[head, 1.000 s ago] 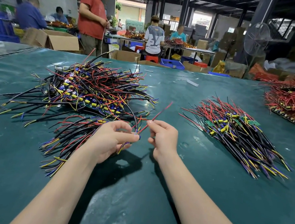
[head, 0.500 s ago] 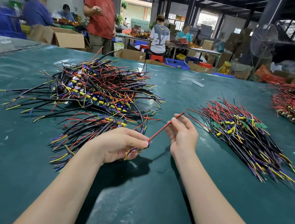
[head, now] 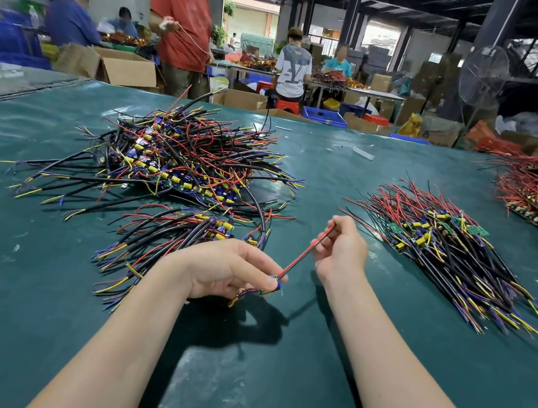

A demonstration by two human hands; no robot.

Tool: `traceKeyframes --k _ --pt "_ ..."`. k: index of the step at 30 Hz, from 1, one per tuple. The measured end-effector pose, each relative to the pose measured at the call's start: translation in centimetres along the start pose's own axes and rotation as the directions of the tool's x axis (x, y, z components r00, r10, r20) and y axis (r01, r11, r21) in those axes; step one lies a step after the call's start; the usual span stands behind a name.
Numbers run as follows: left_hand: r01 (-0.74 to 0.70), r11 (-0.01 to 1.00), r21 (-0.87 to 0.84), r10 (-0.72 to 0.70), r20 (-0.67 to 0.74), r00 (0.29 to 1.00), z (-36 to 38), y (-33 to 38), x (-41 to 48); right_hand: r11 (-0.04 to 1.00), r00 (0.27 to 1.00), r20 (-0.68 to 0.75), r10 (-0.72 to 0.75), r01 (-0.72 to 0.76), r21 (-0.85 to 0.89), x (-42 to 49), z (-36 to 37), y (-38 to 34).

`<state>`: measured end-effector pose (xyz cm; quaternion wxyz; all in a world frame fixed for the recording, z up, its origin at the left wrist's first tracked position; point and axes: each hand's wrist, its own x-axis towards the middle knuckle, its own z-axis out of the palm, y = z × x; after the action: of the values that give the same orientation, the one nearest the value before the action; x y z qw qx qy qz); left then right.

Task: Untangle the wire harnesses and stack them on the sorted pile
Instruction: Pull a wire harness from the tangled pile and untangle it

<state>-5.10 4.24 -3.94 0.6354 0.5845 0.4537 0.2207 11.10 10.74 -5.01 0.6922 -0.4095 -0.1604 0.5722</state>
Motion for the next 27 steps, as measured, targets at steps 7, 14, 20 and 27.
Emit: traceKeyframes --k 7,14,20,27 --pt "-0.215 0.943 -0.255 0.166 -0.200 0.966 0.5 0.8 0.1 0.992 0.981 0.151 0.121 -0.124 0.006 0.1 -0.8 -0.5" --pt "-0.605 0.686 -0.405 0.116 -0.759 0.641 -0.9 0.3 1.3 0.773 0.735 0.547 0.401 0.049 -0.632 -3.3 0.9 2.2" --pt "-0.687 0.652 -0.321 0.153 -0.831 0.534 -0.8 0.3 1.4 0.843 0.749 0.604 0.274 0.116 -0.526 -4.2 1.7 3.1" --pt "-0.752 0.622 -0.220 0.149 -0.909 0.389 -0.7 0.3 1.3 0.776 0.754 0.640 0.147 0.313 -0.547 -4.6 1.8 3.7"
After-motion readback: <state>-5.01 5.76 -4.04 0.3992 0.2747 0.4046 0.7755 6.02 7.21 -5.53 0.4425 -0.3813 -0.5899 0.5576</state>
